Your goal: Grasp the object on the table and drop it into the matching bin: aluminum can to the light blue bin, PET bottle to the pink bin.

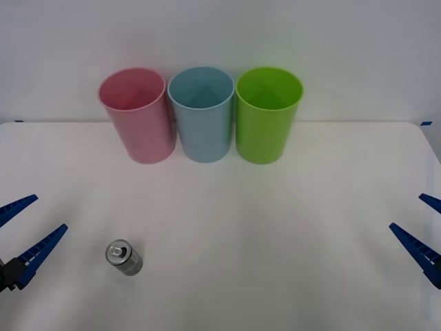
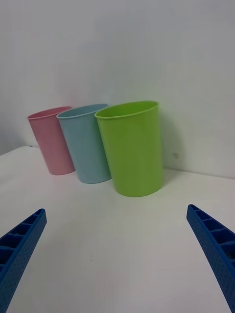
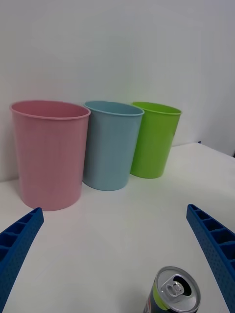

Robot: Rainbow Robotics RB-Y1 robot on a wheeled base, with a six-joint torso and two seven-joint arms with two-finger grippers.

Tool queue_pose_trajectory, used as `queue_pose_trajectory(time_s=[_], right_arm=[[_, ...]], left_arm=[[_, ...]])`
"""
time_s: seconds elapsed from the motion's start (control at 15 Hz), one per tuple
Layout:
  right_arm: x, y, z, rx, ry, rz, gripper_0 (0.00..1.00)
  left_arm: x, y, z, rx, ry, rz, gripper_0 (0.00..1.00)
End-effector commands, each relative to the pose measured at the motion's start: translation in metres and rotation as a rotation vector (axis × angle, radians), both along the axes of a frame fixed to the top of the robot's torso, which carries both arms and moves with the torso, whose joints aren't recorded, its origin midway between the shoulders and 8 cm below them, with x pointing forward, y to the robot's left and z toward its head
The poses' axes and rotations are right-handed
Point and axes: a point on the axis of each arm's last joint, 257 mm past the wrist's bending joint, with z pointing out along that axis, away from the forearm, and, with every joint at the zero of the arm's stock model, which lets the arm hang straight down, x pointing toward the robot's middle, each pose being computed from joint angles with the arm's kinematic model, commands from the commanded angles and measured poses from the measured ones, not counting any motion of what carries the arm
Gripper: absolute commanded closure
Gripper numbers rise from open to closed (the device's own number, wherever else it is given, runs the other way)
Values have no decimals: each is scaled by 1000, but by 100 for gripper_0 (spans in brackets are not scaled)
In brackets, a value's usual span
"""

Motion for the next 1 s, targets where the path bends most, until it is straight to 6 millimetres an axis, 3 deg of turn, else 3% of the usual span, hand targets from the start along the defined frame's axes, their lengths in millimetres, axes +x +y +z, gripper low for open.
queue_pose_trajectory(time_s=[0.07,0.13,0.27,0.53,1.0], right_arm=[[0,0,0,0,0,0,0],[0,0,0,0,0,0,0],[0,0,0,0,0,0,0],[0,0,0,0,0,0,0],[0,0,0,0,0,0,0]], left_arm=[[0,0,0,0,0,0,0],[3,-13,2,-43,-18,-13,0],[5,-18,7,-50,-27,-30,0],[1,-16,4,-5,-18,-49,0],[-28,-6,-21,106,56,-96,0]])
